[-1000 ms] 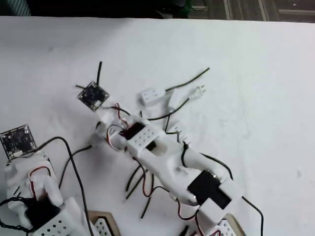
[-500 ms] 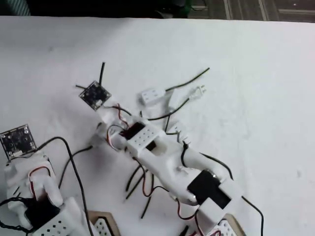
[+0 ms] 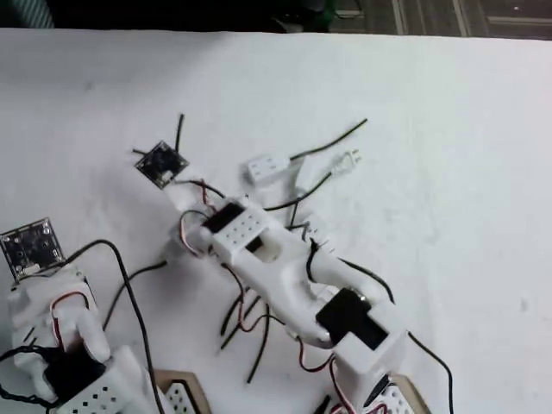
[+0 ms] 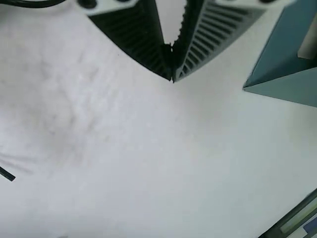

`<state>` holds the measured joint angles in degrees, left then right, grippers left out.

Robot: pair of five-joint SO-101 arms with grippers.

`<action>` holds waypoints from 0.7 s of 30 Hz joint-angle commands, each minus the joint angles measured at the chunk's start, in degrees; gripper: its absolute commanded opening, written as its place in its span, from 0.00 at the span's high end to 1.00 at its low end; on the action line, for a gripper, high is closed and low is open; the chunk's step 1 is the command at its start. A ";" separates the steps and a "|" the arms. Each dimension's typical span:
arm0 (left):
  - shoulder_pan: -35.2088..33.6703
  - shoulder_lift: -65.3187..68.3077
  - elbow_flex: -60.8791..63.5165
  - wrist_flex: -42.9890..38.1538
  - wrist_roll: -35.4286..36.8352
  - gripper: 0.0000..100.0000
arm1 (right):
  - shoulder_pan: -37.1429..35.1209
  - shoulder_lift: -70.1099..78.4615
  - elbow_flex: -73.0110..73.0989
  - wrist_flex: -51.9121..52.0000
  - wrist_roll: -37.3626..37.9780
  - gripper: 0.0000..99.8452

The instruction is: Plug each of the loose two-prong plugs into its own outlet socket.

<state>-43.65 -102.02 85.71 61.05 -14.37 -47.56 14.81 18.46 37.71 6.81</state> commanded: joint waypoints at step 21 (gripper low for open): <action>-0.40 -0.48 -0.18 0.26 -0.35 0.98 | -0.22 -7.16 -2.02 8.66 -0.44 0.84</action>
<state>-43.65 -102.02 85.80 61.05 -14.37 -47.91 11.03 17.23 46.24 6.90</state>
